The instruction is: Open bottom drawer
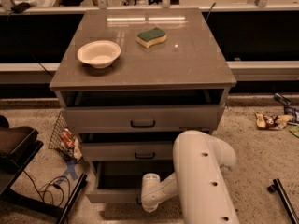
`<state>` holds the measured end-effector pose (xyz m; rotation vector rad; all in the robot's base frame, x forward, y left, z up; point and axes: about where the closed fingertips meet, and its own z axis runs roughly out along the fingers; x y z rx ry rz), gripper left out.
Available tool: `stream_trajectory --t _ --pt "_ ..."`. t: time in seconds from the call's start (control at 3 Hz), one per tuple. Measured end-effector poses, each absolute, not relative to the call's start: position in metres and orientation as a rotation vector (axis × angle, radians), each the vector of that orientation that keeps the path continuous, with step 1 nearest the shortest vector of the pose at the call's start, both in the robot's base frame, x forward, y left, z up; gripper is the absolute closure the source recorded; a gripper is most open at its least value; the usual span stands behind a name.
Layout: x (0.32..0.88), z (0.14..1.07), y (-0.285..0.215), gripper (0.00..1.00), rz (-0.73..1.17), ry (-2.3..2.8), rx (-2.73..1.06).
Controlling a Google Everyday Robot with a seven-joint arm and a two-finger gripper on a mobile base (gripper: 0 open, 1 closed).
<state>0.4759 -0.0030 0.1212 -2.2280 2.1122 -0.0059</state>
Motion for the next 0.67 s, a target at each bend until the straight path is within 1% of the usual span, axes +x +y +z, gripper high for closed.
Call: stream_trajectory --t 0.67 --pt "0.4751 0.1287 -0.011 1.0 -0.027 2.11 -2.208"
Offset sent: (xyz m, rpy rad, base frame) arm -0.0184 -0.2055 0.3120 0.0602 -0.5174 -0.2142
